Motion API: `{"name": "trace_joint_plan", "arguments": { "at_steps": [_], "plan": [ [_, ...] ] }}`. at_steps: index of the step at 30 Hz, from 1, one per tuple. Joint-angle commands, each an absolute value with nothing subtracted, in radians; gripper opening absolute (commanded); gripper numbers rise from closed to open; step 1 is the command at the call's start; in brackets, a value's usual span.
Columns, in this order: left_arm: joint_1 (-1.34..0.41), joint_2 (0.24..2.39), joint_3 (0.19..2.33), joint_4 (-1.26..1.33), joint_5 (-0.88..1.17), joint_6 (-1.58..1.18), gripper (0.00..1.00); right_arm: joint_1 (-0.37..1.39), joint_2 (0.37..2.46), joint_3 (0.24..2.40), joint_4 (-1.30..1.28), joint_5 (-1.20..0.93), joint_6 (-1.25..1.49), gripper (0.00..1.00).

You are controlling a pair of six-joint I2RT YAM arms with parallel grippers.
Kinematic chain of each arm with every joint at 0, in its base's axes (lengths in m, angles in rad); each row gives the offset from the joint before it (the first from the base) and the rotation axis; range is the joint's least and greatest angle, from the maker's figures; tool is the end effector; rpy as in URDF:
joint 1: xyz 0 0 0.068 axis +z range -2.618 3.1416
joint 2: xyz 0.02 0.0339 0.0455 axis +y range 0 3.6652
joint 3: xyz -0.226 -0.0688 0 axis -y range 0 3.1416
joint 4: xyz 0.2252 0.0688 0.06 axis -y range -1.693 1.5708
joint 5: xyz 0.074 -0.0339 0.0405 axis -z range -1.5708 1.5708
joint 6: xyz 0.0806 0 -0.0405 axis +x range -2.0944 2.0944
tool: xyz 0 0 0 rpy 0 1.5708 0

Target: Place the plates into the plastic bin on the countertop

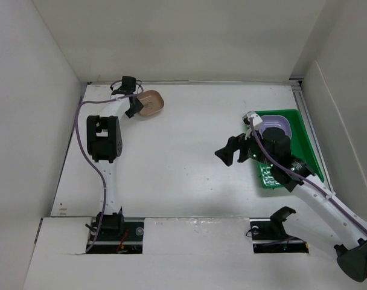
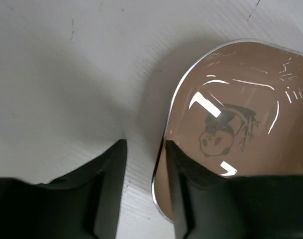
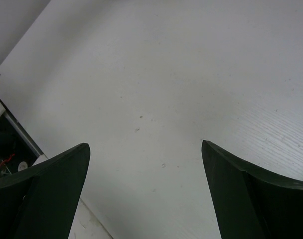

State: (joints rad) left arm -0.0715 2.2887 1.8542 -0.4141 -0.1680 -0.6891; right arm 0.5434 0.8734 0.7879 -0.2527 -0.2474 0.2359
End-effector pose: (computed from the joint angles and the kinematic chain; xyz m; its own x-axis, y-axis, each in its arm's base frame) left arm 0.4993 -0.0223 0.1282 -0.5523 -0.5889 -0.5900 -0.5066 0.7992 -0.3235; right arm 0.2020 0.1451 0.2768 -0.4395 -0.0008 -0.8982 -0.6133 0.7309 0.2995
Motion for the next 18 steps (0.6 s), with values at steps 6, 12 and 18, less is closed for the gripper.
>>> {"name": "trace_joint_plan", "arguments": {
  "at_steps": [6, 12, 18],
  "plan": [
    [-0.095, 2.35, 1.978, -0.597, -0.169, -0.68, 0.0, 0.588, 0.831, 0.799, -0.195, -0.236, 0.247, 0.97],
    [-0.236, 1.955, 1.64, -0.516, -0.244, -0.687, 0.0, 0.588, 0.87, 0.81, -0.195, -0.16, 0.222, 0.97],
    [-0.455, 1.692, 1.41, -0.535, -0.357, -0.687, 0.0, 0.577, 0.917, 0.856, -0.184, -0.16, 0.213, 0.97]
  ]
}}
